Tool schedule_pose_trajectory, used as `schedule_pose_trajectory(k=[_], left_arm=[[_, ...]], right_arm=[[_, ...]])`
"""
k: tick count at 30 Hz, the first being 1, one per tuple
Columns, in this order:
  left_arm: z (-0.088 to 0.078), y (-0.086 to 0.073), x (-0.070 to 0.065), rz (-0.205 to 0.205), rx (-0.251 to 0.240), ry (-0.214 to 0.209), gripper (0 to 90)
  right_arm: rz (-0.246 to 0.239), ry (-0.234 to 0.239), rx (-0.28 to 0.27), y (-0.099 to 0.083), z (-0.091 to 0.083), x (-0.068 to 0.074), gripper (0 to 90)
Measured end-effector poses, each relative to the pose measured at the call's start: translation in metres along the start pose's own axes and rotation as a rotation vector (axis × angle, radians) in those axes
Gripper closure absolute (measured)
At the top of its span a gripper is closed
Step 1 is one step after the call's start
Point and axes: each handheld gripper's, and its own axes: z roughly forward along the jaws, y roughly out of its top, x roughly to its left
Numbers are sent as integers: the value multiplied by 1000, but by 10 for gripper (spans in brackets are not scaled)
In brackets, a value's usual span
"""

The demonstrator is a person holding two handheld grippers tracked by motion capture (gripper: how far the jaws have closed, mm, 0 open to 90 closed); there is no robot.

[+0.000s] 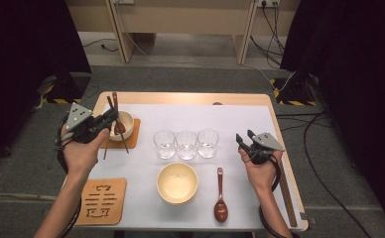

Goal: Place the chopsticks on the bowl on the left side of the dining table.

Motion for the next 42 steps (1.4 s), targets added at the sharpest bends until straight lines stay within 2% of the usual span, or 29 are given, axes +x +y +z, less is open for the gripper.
schedule_pose_trajectory(k=[20,35,42], left_arm=[[-28,-18,8,-10,32,13,830],[-49,-21,12,-6,55,25,830],[-62,-28,16,-17,55,37,830]], right_arm=[[8,-6,-2,0,-1,-2,515],[0,-9,4,-1,0,-2,513],[11,-9,5,-1,-1,-4,513]])
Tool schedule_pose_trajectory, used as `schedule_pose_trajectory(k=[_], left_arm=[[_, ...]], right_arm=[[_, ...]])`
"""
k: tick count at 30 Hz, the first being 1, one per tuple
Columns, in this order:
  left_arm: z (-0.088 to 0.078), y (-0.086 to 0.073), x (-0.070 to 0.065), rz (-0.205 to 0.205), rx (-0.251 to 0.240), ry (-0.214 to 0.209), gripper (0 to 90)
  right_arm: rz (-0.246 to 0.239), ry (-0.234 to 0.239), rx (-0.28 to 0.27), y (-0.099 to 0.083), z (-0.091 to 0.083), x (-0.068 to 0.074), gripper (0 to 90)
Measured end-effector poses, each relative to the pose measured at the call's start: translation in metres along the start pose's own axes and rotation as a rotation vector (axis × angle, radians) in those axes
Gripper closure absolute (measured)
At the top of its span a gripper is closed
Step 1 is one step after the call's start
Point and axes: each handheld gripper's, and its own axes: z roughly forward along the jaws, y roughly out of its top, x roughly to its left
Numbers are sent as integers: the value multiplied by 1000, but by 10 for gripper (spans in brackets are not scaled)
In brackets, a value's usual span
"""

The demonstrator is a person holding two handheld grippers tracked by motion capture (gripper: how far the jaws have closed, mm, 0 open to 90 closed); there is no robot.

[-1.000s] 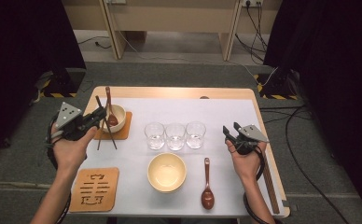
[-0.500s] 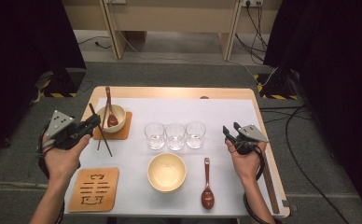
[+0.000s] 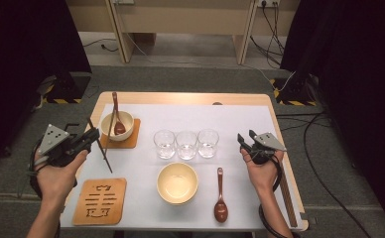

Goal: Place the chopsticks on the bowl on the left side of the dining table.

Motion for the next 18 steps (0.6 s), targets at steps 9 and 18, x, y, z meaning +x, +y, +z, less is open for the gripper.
schedule_pose_trajectory(k=[9,18], left_arm=[[-10,-3,6,12,12,17,830],[-15,-4,15,13,22,44,829]], right_arm=[[-3,0,-1,-1,1,1,512],[-4,-1,-2,0,1,1,513]])
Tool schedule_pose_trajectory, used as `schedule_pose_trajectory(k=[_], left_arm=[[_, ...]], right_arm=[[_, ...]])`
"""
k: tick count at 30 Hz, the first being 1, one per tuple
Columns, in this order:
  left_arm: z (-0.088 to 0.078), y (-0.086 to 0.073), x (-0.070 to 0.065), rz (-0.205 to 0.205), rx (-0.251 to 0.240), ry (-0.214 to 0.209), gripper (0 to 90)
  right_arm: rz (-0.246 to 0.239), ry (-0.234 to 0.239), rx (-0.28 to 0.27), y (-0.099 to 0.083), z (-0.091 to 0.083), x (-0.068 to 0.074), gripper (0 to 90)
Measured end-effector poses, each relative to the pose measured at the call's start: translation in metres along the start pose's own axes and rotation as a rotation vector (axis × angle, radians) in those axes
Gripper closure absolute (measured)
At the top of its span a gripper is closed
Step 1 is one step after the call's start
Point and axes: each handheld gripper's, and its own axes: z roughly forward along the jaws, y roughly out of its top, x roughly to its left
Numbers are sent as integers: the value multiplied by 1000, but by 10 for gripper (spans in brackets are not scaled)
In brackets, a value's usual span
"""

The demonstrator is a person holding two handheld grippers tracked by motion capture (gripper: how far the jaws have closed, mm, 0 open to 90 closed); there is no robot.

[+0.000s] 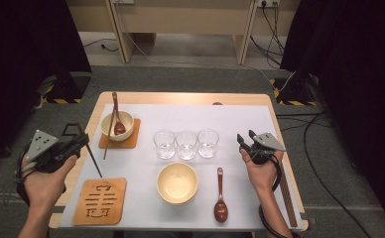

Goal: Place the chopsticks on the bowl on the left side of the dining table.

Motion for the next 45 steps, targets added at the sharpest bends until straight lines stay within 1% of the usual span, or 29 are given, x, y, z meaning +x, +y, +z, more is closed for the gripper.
schedule_pose_trajectory(k=[4,7,11,13,19,25,26,30,32,33,35,38,45], left_arm=[[7,3,7,6,-2,10,830],[18,8,17,2,5,21,830],[32,12,25,8,15,30,830],[37,14,27,13,19,33,830],[52,18,32,12,35,44,830],[69,20,38,4,58,35,830],[73,21,39,7,71,39,831],[91,21,44,-8,110,40,831],[99,21,46,-25,120,35,831],[103,22,47,-27,128,35,831],[111,22,49,-33,142,43,831],[122,23,54,-53,159,51,832],[147,26,58,-77,194,65,832]], right_arm=[[0,1,3,0,0,0,513],[-1,2,-2,0,0,0,514],[-2,-2,-5,0,0,-1,514],[3,-2,-5,1,0,-1,514],[0,-2,-4,1,0,-1,514],[1,0,-4,0,0,0,514],[1,1,-1,0,1,0,514],[-3,3,0,-1,2,1,514],[0,5,5,-1,2,2,514],[-1,5,4,-1,2,2,513],[0,6,4,-1,2,2,513],[-2,4,3,-1,3,2,513],[-2,4,8,-1,3,3,512]])
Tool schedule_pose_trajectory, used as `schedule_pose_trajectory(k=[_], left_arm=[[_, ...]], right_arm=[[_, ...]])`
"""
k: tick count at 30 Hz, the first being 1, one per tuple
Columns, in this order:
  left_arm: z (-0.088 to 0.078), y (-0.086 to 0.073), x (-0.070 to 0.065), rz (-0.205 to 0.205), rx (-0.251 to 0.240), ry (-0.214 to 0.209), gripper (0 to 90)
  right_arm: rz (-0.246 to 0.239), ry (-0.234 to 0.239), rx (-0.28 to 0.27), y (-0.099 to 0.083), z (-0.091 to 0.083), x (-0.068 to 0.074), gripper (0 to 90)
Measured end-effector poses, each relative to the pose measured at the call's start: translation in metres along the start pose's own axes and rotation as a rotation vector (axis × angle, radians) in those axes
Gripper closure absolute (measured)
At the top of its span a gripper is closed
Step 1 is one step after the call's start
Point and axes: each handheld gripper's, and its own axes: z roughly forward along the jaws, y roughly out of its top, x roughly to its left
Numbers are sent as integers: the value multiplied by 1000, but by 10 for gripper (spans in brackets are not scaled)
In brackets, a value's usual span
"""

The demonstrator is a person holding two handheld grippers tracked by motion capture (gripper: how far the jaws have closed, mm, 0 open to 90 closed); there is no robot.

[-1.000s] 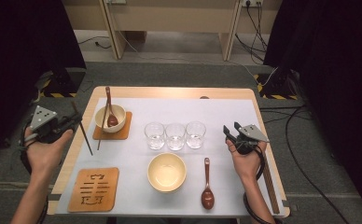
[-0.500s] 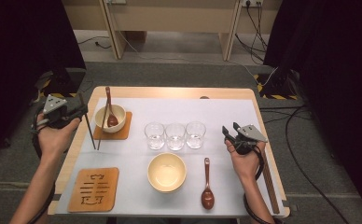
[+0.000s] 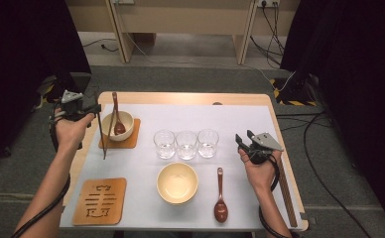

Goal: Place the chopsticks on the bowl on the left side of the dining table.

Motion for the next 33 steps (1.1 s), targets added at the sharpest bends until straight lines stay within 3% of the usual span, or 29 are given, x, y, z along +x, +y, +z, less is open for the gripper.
schedule_pose_trajectory(k=[8,15,24,33], left_arm=[[36,5,0,-32,52,42,830],[63,-3,5,-87,118,84,828],[75,-16,8,-143,145,122,825],[82,-21,10,-171,181,136,824]], right_arm=[[2,3,-1,-1,1,0,512],[1,2,-4,-1,0,0,512],[-6,3,-2,-1,1,-1,512],[-4,5,1,-1,1,0,512]])
